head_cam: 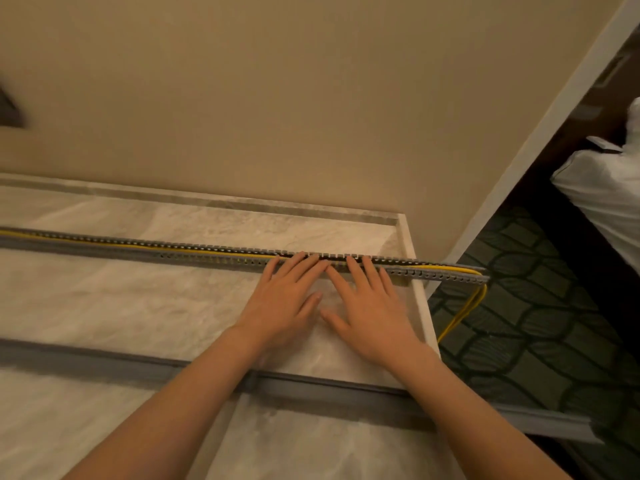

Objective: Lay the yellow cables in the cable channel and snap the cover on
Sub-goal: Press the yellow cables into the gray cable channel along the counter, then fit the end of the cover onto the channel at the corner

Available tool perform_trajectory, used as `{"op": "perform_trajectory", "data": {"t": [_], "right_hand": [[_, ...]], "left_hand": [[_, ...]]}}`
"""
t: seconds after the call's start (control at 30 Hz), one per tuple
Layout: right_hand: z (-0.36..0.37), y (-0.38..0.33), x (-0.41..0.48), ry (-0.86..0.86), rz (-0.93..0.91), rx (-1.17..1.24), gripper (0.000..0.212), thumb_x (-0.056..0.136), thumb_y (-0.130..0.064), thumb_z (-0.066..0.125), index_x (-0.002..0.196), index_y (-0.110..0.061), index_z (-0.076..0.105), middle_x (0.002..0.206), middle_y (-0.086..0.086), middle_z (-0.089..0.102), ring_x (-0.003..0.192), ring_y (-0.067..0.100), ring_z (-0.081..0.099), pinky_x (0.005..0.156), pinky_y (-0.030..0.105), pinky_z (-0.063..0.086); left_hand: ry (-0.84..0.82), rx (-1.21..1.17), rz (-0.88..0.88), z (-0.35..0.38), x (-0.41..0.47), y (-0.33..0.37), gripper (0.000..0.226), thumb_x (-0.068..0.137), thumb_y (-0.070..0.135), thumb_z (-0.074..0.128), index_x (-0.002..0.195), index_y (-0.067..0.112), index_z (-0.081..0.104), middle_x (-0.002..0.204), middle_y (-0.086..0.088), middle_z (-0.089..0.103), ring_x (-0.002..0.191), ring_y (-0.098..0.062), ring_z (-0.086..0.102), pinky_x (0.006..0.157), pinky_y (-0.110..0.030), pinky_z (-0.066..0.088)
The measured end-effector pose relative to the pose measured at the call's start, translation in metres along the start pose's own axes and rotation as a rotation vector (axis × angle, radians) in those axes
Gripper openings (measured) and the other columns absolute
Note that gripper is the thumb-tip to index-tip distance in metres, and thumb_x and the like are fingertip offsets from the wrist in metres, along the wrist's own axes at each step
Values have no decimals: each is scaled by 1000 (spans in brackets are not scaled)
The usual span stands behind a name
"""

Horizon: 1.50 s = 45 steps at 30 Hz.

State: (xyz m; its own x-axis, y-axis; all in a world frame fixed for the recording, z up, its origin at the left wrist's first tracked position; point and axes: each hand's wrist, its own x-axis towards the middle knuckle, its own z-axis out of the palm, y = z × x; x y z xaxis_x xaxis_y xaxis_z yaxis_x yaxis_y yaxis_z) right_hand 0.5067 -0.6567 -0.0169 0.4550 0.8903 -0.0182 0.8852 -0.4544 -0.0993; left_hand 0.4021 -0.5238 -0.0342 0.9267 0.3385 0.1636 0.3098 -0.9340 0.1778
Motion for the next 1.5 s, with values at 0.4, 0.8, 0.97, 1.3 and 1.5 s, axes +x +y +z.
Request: {"op": "perform_trajectory", "data": {"t": [0.4,0.8,0.97,1.3,1.5], "right_hand": [[0,-164,-1,-28,-373,147,51,88,-45,44,134,-22,39,137,-2,45,126,20,40,106,37,31],[28,-366,24,-4,-477,124,52,89,-37,47,139,-24,36,140,1,42,126,23,40,103,36,34],[40,-425,52,-9,-378,106,54,89,-34,53,137,-21,34,137,5,44,122,26,42,98,37,36],[63,-480,123,0,-462,34,56,83,-31,64,130,-20,36,119,3,52,104,25,48,79,33,43],[49,-484,179,-46,-504,6,27,95,-24,44,121,-20,46,108,4,56,98,26,54,66,36,44]], "left_hand": [[-98,21,-375,-55,-129,-77,44,98,37,29,142,30,31,143,10,40,136,-12,26,115,-44,6],[-20,-25,-557,-105,-281,-205,49,97,40,31,144,28,26,147,6,36,137,-16,25,113,-47,7],[-53,-12,-606,-120,-323,-260,51,97,44,32,145,29,24,150,7,31,139,-16,22,114,-48,5],[-75,51,-595,-128,-312,-366,65,93,40,45,148,32,10,156,5,12,144,-21,0,114,-49,0],[-106,211,-511,-145,-285,-447,59,92,46,44,145,28,23,149,8,29,141,-13,15,113,-49,-1]]}}
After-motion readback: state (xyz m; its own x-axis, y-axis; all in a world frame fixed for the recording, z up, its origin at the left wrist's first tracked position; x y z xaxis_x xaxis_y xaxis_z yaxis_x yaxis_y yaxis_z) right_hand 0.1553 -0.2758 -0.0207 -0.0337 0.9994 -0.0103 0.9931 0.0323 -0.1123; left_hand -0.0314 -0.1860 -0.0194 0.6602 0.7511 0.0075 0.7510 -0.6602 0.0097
